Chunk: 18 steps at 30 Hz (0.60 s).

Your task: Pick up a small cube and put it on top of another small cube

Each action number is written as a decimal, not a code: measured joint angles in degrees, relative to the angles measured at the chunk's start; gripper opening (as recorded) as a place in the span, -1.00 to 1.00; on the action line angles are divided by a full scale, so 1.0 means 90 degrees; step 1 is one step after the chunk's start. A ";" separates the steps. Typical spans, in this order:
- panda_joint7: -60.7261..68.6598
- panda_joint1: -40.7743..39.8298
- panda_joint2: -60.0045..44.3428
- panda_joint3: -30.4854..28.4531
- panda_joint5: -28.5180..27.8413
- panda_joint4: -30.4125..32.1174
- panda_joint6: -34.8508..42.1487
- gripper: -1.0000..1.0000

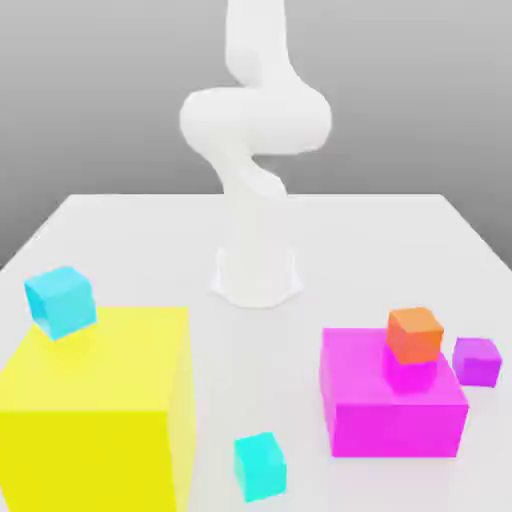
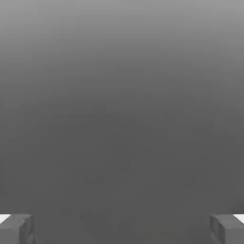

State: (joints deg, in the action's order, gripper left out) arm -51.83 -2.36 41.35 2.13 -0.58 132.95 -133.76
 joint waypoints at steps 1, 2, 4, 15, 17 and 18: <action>-0.0286 -0.0114 -0.0214 0.0104 -0.0028 0.0056 -0.0095 0.00; -0.0569 -0.0216 -0.0420 0.0199 -0.0062 0.0110 -0.0188 0.00; -0.1110 -0.0435 -0.0820 0.0403 -0.0116 0.0216 -0.0368 0.00; -0.4187 -0.1395 -0.3001 0.1325 -0.0620 0.0785 -0.1337 0.00; -0.4769 -0.1488 -0.3402 0.1409 -0.0743 0.0887 -0.1510 0.00; -0.5057 -0.1529 -0.3603 0.1445 -0.0801 0.0939 -0.1597 0.00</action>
State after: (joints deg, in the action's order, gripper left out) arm -97.34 -16.12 8.93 15.13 -7.79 141.40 -148.13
